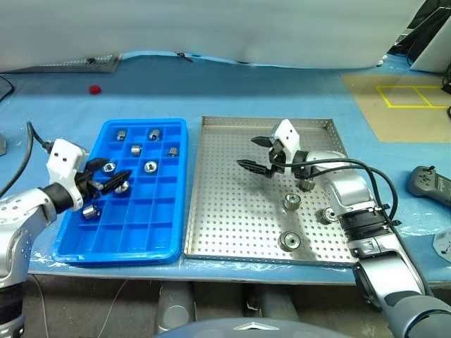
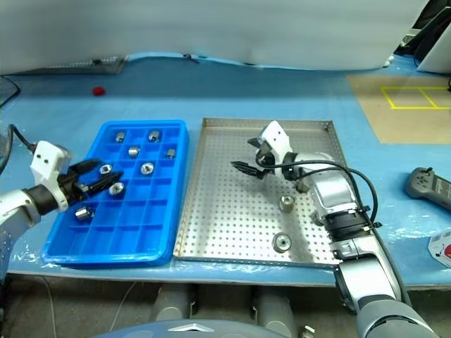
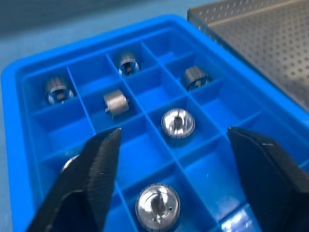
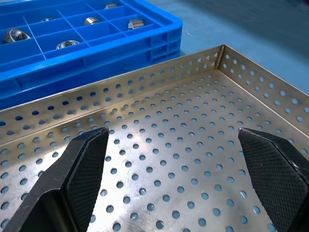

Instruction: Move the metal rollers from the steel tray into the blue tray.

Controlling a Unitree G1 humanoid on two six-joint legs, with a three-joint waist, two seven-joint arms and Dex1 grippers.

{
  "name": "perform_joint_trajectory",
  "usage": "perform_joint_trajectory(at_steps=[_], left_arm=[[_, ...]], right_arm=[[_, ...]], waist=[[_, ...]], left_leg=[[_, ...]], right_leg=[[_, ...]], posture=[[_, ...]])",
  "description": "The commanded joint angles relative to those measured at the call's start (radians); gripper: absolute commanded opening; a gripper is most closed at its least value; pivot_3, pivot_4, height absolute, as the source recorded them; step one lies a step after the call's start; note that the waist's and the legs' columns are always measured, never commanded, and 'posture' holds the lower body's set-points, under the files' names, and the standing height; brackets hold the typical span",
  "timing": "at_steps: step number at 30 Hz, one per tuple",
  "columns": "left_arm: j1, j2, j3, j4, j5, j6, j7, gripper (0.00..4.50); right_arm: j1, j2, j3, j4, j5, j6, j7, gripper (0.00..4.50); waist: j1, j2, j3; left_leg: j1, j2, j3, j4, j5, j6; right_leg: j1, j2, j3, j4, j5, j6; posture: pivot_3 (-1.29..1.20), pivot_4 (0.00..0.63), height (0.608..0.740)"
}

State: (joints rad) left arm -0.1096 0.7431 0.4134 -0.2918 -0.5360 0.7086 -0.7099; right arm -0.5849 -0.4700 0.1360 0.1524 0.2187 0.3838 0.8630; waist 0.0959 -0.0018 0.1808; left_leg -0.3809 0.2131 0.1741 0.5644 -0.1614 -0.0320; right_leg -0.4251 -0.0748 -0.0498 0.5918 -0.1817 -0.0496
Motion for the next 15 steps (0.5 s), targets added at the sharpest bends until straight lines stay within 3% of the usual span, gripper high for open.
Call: perform_joint_trajectory(at_steps=[1, 7, 15], left_arm=[[-0.113, 0.011, -0.058, 0.049, -0.043, -0.005, -0.061, 3.68], [-0.444, -0.087, -0.293, 0.246, -0.023, -0.061, -0.210, 3.68], [-0.743, -0.316, -0.600, 0.633, 0.098, -0.229, -0.532, 3.68]], right_arm=[[0.027, -0.033, -0.055, -0.092, 0.012, 0.017, -0.025, 4.50], [0.144, -0.093, -0.155, -0.272, 0.036, 0.106, -0.101, 4.50], [0.378, -0.171, -0.352, -0.598, 0.105, 0.294, -0.198, 4.50]], waist=[[-0.001, 0.000, 0.000], [-0.005, 0.000, 0.000], [-0.093, 0.000, -0.001]], left_leg=[[0.000, -0.001, 0.000, 0.000, 0.000, 0.000], [0.001, -0.003, 0.001, 0.000, 0.001, 0.000], [0.002, -0.007, 0.004, 0.000, -0.001, 0.003]], right_leg=[[0.000, 0.000, 0.000, 0.000, 0.000, 0.000], [0.001, 0.000, 0.003, 0.001, 0.000, 0.000], [0.001, 0.000, 0.012, -0.002, 0.000, 0.002]], posture=[[-0.02, 0.150, 0.740], [-0.21, 0.150, 0.740], [-0.46, 0.150, 0.740]])
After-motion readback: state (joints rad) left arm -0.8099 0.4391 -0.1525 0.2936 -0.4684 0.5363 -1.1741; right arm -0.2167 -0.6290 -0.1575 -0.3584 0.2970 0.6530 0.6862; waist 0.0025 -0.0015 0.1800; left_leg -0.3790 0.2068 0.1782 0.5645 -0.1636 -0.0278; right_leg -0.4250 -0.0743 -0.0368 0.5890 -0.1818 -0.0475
